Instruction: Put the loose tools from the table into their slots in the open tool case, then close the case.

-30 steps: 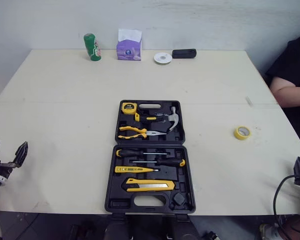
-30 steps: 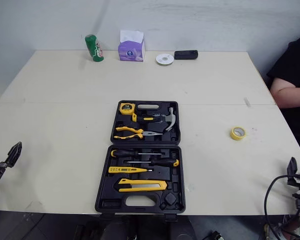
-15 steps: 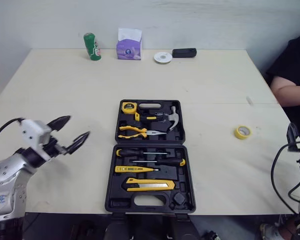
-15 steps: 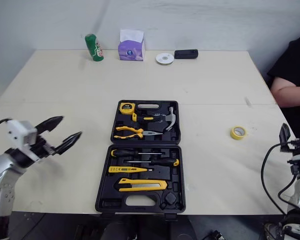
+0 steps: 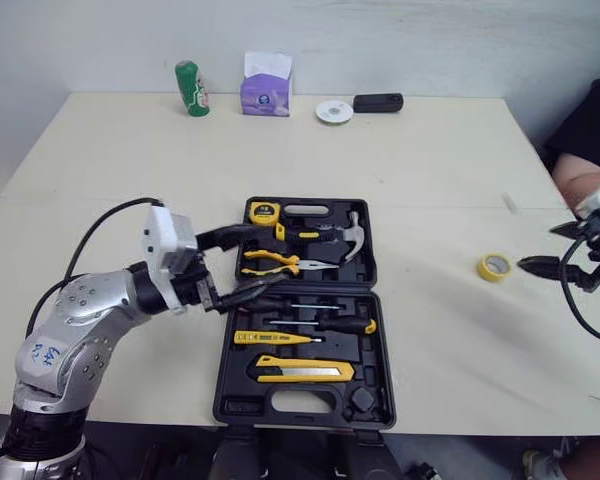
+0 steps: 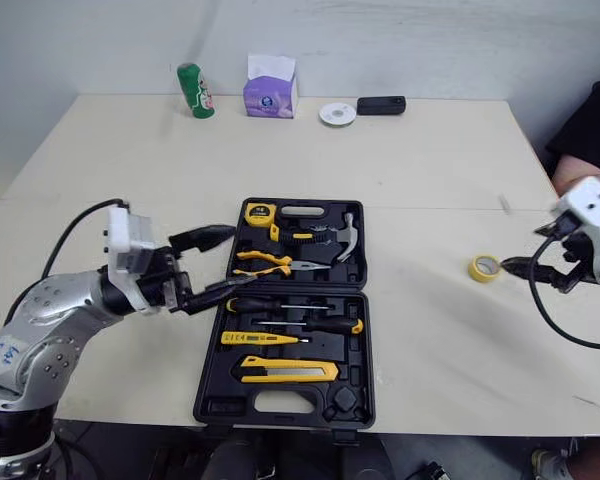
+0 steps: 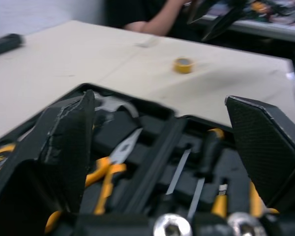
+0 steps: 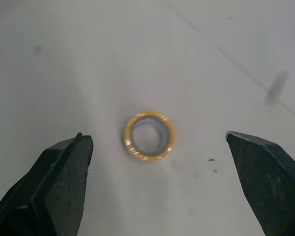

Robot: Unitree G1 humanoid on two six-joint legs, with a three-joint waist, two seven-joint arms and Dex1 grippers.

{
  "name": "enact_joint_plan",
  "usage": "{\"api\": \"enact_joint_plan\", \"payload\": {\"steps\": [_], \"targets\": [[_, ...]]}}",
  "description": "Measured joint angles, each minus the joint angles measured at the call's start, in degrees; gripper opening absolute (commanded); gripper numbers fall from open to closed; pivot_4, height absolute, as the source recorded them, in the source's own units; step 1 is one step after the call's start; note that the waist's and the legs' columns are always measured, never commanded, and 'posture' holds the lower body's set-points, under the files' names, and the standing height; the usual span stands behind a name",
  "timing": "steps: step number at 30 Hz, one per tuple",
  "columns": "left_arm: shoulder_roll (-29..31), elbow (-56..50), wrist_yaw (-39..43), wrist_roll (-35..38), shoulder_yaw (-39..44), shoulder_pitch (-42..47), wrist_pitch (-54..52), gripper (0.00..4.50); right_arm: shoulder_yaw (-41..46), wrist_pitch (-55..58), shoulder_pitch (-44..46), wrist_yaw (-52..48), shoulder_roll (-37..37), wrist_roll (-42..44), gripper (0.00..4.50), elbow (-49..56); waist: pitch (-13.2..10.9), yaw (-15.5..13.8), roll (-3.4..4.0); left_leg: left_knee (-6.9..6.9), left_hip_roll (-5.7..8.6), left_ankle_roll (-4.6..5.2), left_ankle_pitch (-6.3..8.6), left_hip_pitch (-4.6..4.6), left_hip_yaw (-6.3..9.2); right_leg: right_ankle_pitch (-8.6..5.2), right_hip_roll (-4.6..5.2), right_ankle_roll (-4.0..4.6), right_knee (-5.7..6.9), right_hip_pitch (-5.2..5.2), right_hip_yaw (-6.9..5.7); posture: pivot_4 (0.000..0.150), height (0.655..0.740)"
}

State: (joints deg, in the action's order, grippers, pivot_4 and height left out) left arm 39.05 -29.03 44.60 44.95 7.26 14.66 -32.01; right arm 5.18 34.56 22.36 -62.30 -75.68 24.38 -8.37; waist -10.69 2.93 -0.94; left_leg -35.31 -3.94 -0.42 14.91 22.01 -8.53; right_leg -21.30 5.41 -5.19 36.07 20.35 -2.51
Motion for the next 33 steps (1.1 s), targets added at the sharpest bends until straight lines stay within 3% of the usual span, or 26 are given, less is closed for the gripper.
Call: {"api": "enact_joint_plan", "payload": {"steps": [5, 13, 22, 33], "targets": [[1.4, -3.6, 2.6, 6.5, -3.9, 2.8, -7.3, 4.45, -12.5, -0.1, 10.4, -10.5, -0.1, -7.2, 4.50, -1.9, 0.0, -0.2, 0.00, -0.29, 0.00, -0.04, -0.07, 0.35, 0.02, 0.00, -0.04, 0.01, 0.09, 0.30, -0.02, 0.150, 0.7400], [0.4, -4.8, 2.7, 7.1, -6.3, 4.1, -9.5, 4.45, -24.9, -8.6, 24.9, -20.5, 7.0, -21.3, 4.50, -18.1, -0.1, -0.6, 0.00, -0.73, 0.01, -0.02, -0.05, 0.38, 0.01, 0.00, -0.11, -0.01, 0.30, 0.31, 0.11, 0.150, 0.7400], [-0.7, -6.7, 0.7, 7.6, -6.6, 3.1, -10.1, 4.45, -28.4, -17.9, 34.6, -24.8, 14.1, -30.8, 4.50, -36.5, -0.1, -1.0, -0.01, -0.92, 0.02, -0.02, -0.05, 0.35, 0.02, 0.00, -0.11, 0.00, 0.55, 0.31, 0.18, 0.150, 0.7400], [-0.7, -8.6, -0.8, 7.8, -6.5, 2.4, -10.4, 4.45, -28.8, -25.0, 38.1, -24.5, 19.2, -37.4, 4.50, -48.5, -0.1, -1.0, -0.01, -1.04, 0.02, -0.02, -0.05, 0.34, 0.04, -0.01, -0.12, 0.01, 0.72, 0.32, 0.19, 0.150, 0.7400]]}}
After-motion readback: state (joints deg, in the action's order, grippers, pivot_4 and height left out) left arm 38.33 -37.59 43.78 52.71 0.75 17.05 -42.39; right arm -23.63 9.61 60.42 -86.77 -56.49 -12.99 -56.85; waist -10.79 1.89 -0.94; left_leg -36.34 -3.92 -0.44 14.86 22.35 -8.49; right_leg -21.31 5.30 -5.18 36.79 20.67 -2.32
